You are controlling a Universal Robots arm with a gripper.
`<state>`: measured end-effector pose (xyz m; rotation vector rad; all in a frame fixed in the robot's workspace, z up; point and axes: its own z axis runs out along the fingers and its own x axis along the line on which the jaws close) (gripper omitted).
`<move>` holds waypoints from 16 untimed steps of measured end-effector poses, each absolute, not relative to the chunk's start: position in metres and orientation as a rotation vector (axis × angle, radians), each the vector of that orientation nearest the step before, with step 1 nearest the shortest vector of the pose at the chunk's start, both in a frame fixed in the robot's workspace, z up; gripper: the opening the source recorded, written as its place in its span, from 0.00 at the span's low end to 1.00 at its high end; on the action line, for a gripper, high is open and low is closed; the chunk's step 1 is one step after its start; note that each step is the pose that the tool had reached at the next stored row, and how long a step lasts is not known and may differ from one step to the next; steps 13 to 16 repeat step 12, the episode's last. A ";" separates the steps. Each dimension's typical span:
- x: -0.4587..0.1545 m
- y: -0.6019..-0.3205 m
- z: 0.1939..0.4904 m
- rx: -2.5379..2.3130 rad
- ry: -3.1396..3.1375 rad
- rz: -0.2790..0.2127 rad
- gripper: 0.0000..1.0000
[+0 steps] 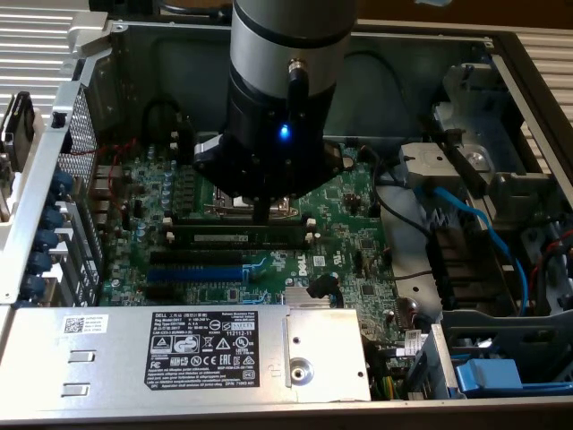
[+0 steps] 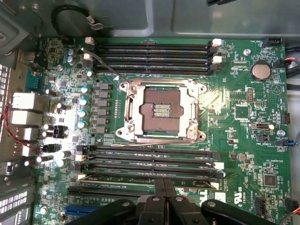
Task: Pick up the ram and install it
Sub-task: 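Press down the ram until it locks into place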
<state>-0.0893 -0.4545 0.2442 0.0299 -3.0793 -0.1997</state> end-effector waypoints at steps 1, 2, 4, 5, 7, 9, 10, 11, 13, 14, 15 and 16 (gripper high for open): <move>-0.089 -0.455 0.244 0.030 -3.078 -0.200 0.10; -0.088 -0.455 0.244 0.030 -3.078 -0.200 0.10; -0.088 -0.455 0.244 0.029 -3.076 -0.200 0.10; -0.088 -0.455 0.244 0.029 -3.076 -0.200 0.10; -0.088 -0.455 0.244 0.029 -3.076 -0.200 0.10; -0.088 -0.455 0.244 0.029 -3.076 -0.200 0.10; -0.088 -0.455 0.244 0.029 -3.076 -0.200 0.10; -0.088 -0.455 0.244 0.029 -3.076 -0.200 0.10; -0.088 -0.455 0.244 0.029 -3.076 -0.200 0.10; -0.088 -0.455 0.244 0.029 -3.076 -0.200 0.10; -0.088 -0.455 0.244 0.029 -3.076 -0.200 0.10; -0.088 -0.455 0.244 0.029 -3.076 -0.200 0.10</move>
